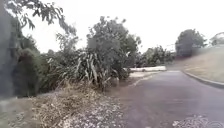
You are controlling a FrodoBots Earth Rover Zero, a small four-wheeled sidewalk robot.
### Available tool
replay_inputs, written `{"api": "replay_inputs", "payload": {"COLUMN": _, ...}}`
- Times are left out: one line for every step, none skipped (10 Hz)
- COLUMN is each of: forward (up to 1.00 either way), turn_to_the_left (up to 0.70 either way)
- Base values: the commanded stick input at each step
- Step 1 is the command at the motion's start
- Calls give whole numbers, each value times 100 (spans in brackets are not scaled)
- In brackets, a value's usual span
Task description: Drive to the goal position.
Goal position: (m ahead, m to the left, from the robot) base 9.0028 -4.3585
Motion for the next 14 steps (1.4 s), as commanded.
{"api": "replay_inputs", "payload": {"forward": 45, "turn_to_the_left": -27}}
{"api": "replay_inputs", "payload": {"forward": 45, "turn_to_the_left": -27}}
{"api": "replay_inputs", "payload": {"forward": 45, "turn_to_the_left": -27}}
{"api": "replay_inputs", "payload": {"forward": 45, "turn_to_the_left": -27}}
{"api": "replay_inputs", "payload": {"forward": 45, "turn_to_the_left": -27}}
{"api": "replay_inputs", "payload": {"forward": 45, "turn_to_the_left": -27}}
{"api": "replay_inputs", "payload": {"forward": 45, "turn_to_the_left": -27}}
{"api": "replay_inputs", "payload": {"forward": 45, "turn_to_the_left": -27}}
{"api": "replay_inputs", "payload": {"forward": 45, "turn_to_the_left": -27}}
{"api": "replay_inputs", "payload": {"forward": 45, "turn_to_the_left": -27}}
{"api": "replay_inputs", "payload": {"forward": 45, "turn_to_the_left": -27}}
{"api": "replay_inputs", "payload": {"forward": 45, "turn_to_the_left": -27}}
{"api": "replay_inputs", "payload": {"forward": 45, "turn_to_the_left": -27}}
{"api": "replay_inputs", "payload": {"forward": 45, "turn_to_the_left": -27}}
